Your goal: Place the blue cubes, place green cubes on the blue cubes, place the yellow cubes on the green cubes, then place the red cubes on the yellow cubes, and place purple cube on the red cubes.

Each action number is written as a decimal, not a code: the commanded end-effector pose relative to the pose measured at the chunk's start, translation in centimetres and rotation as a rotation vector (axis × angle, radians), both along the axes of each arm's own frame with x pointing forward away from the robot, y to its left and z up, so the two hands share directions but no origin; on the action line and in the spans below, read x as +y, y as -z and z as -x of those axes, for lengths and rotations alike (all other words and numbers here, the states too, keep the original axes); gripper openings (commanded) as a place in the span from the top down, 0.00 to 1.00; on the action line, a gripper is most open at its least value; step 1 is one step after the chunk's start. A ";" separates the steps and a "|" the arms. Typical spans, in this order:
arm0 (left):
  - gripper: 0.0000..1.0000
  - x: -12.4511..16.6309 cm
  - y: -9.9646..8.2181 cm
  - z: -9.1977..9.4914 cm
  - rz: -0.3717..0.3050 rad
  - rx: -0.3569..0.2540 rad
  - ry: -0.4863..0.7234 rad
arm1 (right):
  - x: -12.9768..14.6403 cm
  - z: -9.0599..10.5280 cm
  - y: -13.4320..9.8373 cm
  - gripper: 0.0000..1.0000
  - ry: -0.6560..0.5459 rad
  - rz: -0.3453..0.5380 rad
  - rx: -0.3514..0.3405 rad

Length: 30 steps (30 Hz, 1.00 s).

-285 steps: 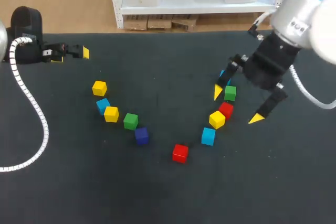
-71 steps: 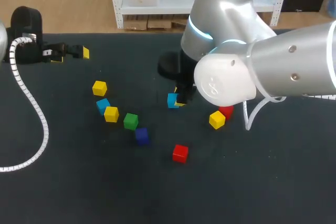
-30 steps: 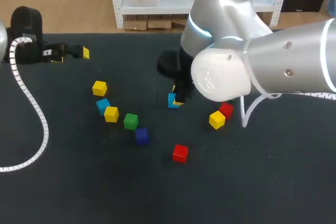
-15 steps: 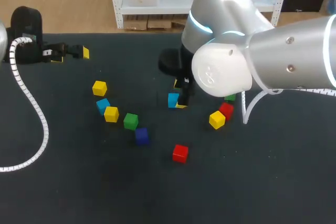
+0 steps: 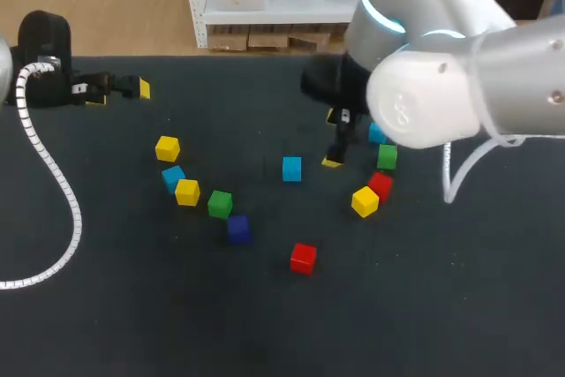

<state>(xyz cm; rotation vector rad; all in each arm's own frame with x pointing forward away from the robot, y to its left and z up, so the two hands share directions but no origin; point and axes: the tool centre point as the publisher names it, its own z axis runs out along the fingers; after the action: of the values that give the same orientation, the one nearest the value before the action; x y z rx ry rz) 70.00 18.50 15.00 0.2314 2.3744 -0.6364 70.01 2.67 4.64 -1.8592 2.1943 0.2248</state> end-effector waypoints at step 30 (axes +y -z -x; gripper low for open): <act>0.00 0.0 0.0 0.0 0.000 0.000 0.000 | -11.1 -5.9 1.5 0.00 0.167 -0.016 -0.040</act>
<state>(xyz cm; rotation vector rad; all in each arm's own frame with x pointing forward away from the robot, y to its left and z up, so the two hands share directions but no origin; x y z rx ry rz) 70.00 18.50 15.00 0.2314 2.3744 -0.6364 74.76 -8.63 3.85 -1.6364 2.2945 0.1534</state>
